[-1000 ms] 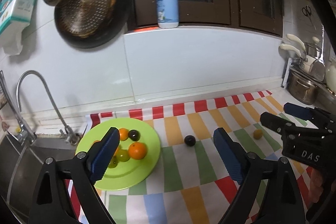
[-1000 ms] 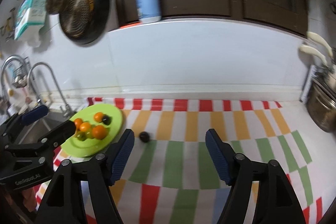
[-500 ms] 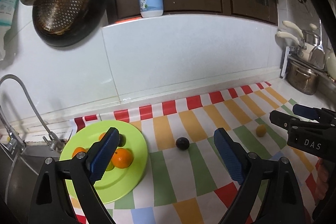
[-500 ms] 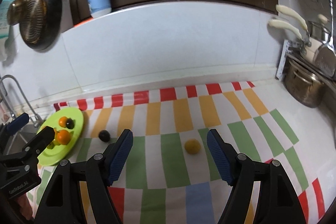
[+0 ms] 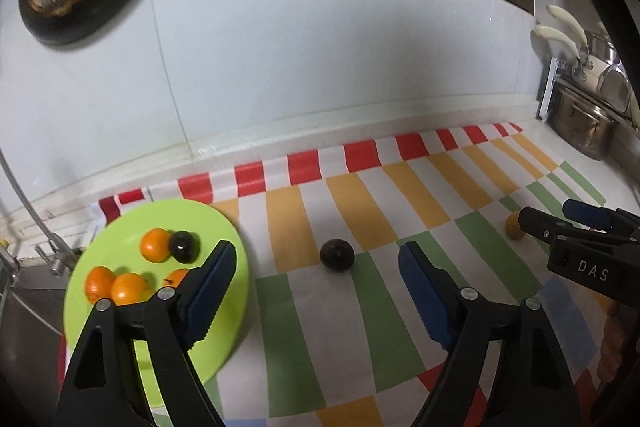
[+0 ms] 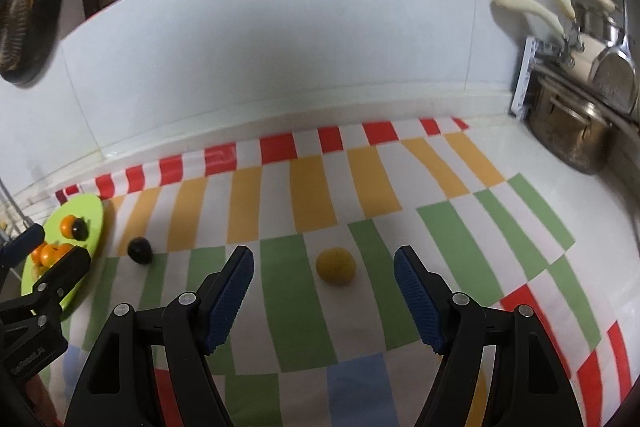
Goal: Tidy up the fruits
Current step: 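Lift both tools away and move them toward the last dark plum and yellow fruit, then grasp the dark plum with the left tool while the right tool grasps the yellow round fruit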
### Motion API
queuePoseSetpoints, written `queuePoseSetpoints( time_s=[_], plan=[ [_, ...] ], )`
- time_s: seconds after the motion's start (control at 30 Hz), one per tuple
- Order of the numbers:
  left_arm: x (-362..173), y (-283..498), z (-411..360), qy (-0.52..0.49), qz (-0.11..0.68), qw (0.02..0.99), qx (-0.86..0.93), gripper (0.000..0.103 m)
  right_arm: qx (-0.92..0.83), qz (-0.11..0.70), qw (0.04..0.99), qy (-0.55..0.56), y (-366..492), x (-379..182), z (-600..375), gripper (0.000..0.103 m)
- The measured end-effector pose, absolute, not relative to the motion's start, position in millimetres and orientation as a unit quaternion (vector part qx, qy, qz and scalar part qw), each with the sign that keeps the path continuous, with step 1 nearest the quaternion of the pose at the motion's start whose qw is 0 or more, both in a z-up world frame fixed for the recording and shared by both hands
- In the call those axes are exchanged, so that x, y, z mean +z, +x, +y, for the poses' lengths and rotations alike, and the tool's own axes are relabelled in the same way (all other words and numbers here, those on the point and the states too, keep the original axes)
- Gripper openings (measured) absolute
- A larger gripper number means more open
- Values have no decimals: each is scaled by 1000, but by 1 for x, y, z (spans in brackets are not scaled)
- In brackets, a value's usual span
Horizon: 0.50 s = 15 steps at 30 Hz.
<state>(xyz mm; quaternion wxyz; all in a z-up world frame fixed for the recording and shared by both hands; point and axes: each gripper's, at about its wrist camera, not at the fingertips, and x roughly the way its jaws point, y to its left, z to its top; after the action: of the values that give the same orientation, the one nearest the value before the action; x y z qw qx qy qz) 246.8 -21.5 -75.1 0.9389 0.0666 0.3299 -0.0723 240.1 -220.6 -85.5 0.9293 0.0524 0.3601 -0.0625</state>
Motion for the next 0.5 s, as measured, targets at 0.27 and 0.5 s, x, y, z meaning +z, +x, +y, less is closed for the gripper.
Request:
queuePoseSetpoints(
  time_s=[0.27,0.5],
  plan=[
    [-99,271,-24,49,369,925,-78,69,-74,385,917,73,257,-108,-227,72],
    [-112,285,-26,38,393,915,-80,55,-80,404,908,83,266,-122,-230,60]
  ],
)
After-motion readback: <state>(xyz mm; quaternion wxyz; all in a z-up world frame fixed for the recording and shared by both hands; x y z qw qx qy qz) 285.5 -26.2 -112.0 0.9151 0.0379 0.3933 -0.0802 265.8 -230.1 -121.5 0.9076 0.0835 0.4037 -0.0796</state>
